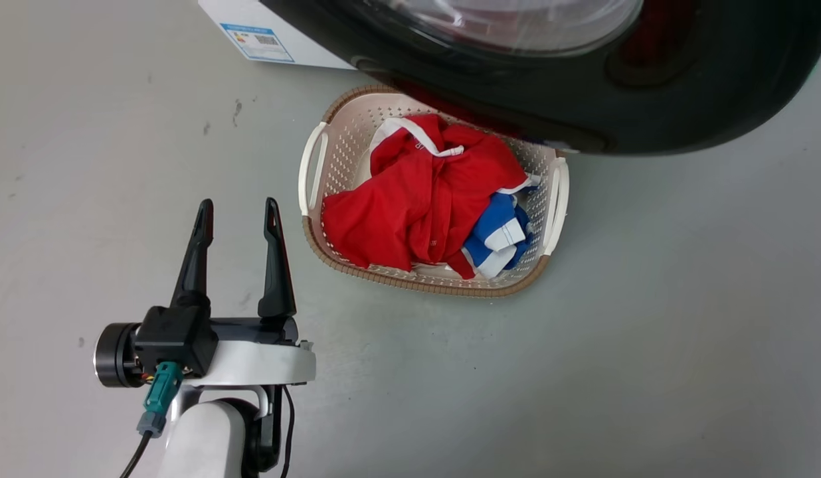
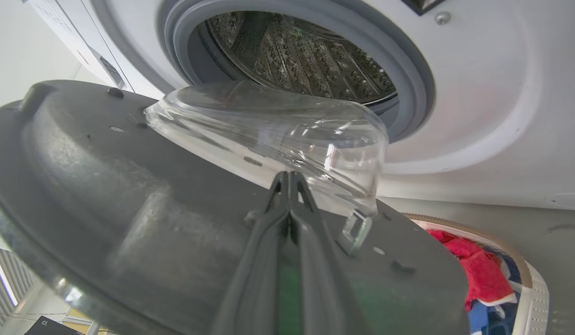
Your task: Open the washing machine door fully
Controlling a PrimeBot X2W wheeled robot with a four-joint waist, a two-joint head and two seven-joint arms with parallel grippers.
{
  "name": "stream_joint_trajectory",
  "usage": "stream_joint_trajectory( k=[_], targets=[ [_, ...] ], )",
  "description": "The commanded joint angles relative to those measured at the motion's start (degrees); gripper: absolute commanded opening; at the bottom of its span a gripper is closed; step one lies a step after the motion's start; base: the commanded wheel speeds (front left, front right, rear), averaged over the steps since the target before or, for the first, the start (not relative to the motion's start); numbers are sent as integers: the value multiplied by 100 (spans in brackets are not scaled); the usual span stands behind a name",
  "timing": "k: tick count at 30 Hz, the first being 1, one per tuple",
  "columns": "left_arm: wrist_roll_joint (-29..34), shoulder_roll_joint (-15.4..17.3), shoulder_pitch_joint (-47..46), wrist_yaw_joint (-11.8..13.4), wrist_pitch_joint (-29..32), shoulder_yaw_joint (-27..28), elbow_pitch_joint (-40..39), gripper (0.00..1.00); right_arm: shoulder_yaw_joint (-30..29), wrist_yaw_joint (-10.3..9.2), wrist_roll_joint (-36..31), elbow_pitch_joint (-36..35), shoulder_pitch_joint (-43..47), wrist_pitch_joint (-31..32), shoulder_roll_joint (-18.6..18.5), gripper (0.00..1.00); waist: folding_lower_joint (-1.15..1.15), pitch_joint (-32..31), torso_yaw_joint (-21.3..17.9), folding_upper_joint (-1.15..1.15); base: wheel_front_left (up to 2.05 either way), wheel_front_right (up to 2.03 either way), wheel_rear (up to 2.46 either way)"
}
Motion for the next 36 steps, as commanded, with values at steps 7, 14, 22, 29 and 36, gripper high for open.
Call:
stream_joint_trajectory(
  k=[7,14,22,29,36],
  targets=[
    [107,-1,93,-51,-16,65,6,100,246,15,156,-580,684,-11,232,0,0,-212,-96,0,0,0,0],
    [163,-1,167,-74,-16,89,7,100,454,15,279,-1020,1209,-86,443,0,0,-427,-114,0,0,0,0],
    [212,-1,303,-66,-16,84,26,100,850,15,282,-1413,1909,-167,597,0,0,-743,-91,0,0,0,0],
    [232,-1,451,-80,-16,98,51,100,1264,15,287,-1671,2413,-222,739,0,0,-1011,-35,0,0,0,0],
    [259,-1,592,-71,-16,108,87,100,1771,15,291,-1783,2832,-295,953,0,0,-1259,46,0,0,0,0]
  ],
)
